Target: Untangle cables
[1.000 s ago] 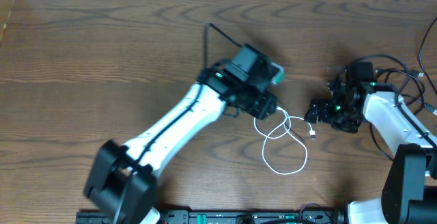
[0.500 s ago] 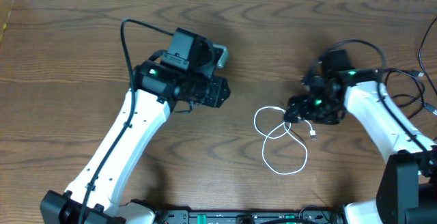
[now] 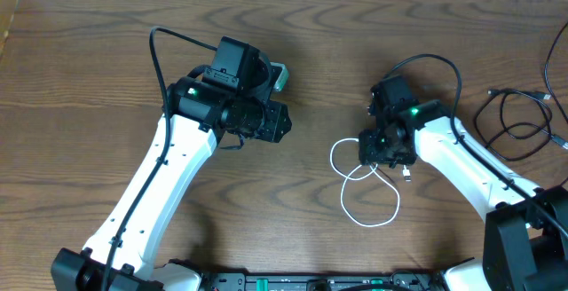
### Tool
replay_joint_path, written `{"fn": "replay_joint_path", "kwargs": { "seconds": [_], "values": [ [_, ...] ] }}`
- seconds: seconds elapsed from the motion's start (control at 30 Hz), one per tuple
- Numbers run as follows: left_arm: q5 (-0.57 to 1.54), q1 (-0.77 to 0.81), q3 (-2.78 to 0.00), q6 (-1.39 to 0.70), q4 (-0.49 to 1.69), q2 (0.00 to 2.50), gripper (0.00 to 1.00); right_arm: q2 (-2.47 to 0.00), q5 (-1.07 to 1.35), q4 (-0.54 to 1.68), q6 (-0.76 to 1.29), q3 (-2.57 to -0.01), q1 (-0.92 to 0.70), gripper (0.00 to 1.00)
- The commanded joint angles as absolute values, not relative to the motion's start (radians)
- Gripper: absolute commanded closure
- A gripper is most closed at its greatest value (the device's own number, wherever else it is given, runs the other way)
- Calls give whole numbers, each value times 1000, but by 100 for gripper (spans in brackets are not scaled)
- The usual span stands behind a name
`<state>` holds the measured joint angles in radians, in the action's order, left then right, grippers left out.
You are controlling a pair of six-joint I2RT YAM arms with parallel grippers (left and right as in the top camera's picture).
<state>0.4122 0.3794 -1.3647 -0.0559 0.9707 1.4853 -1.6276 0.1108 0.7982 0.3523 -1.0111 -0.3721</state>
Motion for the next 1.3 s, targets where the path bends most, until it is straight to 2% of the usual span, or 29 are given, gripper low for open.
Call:
{"fn": "replay_joint_path", "kwargs": {
  "seconds": [0.0,0.3,0.53,0.77,0.9,1.27],
  "values": [
    [406,376,-1364,-58,979,1489,57,-1634,59,771,463,-979,-381,47],
    [406,376,-1364,-57,979,1489,57,-1634,81,670,527,-895,-381,54],
    [406,376,-1364,-58,980,1489,57,-1634,97,640,591,-862,-389,76],
    [406,376,-1364,-58,980,1489,57,-1634,97,631,591,-862,-393,84],
    [406,376,-1364,-58,981,1489,57,-1634,108,630,591,-862,-393,99],
    [406,376,-1364,-58,987,1489,57,-1632,102,539,532,-891,-370,99]
  ]
}}
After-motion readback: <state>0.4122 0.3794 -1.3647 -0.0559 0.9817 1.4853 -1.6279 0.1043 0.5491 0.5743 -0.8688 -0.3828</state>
